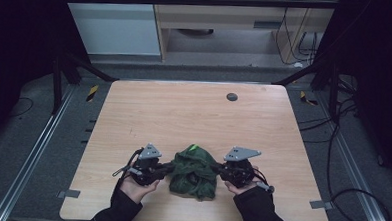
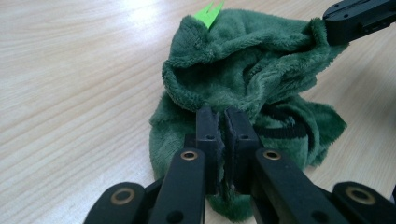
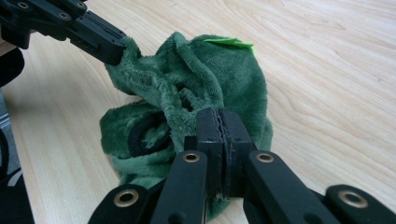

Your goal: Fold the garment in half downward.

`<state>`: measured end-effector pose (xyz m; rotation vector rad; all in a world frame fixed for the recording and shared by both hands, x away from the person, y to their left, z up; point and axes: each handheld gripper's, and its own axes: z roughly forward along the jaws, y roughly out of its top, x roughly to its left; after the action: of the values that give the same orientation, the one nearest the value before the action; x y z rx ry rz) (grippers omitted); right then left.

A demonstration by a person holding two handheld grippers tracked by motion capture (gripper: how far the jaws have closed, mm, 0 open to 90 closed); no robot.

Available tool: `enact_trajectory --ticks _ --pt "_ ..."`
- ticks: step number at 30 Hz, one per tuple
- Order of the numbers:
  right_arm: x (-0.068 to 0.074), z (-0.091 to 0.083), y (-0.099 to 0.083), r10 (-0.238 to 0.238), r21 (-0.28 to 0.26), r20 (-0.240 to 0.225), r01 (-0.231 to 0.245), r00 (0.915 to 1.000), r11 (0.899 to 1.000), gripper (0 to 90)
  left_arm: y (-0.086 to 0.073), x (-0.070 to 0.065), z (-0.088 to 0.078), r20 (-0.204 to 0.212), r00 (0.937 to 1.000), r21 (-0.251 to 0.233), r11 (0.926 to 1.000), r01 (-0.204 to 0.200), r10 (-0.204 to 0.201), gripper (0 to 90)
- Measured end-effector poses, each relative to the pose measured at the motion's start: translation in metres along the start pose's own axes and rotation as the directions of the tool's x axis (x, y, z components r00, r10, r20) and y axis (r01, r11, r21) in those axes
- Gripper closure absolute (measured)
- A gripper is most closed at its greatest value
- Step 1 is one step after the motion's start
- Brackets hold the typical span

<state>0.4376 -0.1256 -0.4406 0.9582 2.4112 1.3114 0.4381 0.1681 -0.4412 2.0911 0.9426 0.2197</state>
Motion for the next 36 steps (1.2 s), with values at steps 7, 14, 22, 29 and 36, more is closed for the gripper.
enact_trajectory --ticks 7,14,22,29,36 --pt "0.005 0.001 -0.010 0.010 0.027 -0.018 -0.009 0.9998 1.000 88.2 -0.006 -0.004 0.001 0.010 0.9999 0.021 0.9998 0.002 -0.003 85.3" --pt "0.007 0.002 -0.018 0.019 0.048 -0.029 -0.017 0.9994 0.999 88.1 -0.014 -0.008 0.005 0.018 0.9998 0.048 0.9989 0.001 -0.002 85.3" --pt "0.009 0.005 -0.025 0.032 0.073 -0.040 -0.029 0.9987 0.997 87.9 -0.019 -0.012 0.009 0.028 0.9996 0.073 0.9974 -0.003 0.001 85.3" --pt "0.009 0.009 -0.030 0.039 0.099 -0.046 -0.035 0.9982 0.995 87.5 -0.022 -0.013 0.012 0.026 0.9997 0.084 0.9965 -0.004 0.002 85.2" --pt "0.010 0.011 -0.033 0.043 0.112 -0.048 -0.038 0.9979 0.993 85.7 -0.022 -0.014 0.012 0.012 0.9999 0.078 0.9969 -0.006 0.005 83.6"
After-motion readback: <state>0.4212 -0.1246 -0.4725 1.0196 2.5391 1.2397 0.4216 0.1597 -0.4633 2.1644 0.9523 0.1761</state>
